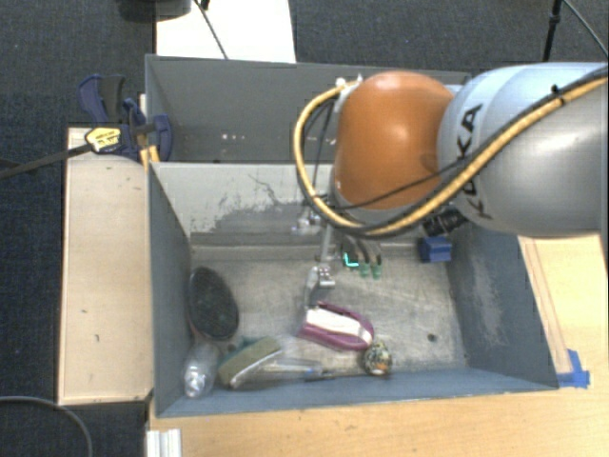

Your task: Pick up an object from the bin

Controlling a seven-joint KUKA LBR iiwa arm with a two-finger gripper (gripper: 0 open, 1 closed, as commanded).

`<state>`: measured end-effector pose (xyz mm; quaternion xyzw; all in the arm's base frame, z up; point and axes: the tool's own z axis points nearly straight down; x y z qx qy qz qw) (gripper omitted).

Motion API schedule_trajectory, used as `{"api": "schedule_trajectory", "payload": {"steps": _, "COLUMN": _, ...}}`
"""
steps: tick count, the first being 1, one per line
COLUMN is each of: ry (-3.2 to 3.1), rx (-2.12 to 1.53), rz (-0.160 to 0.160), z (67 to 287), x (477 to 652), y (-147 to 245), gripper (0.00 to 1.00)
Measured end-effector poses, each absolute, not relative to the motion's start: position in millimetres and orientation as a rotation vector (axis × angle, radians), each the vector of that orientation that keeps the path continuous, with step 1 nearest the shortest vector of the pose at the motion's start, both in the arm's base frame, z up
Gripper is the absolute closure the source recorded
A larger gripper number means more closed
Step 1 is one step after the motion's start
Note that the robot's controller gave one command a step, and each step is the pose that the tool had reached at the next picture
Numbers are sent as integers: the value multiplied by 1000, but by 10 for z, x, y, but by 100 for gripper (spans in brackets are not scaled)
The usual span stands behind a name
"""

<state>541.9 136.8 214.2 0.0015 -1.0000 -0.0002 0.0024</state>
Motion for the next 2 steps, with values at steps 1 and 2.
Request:
{"api": "schedule_trajectory", "payload": {"steps": 1, "ry": -3130, "rx": 161, "rz": 2, "z": 1219, "x": 5111, "y": 908, "gripper": 0}}
{"api": "schedule_trajectory", "payload": {"steps": 2, "ry": -3149, "rx": 45, "rz": -4, "z": 721, "x": 5107, "y": 783, "gripper": 0}}
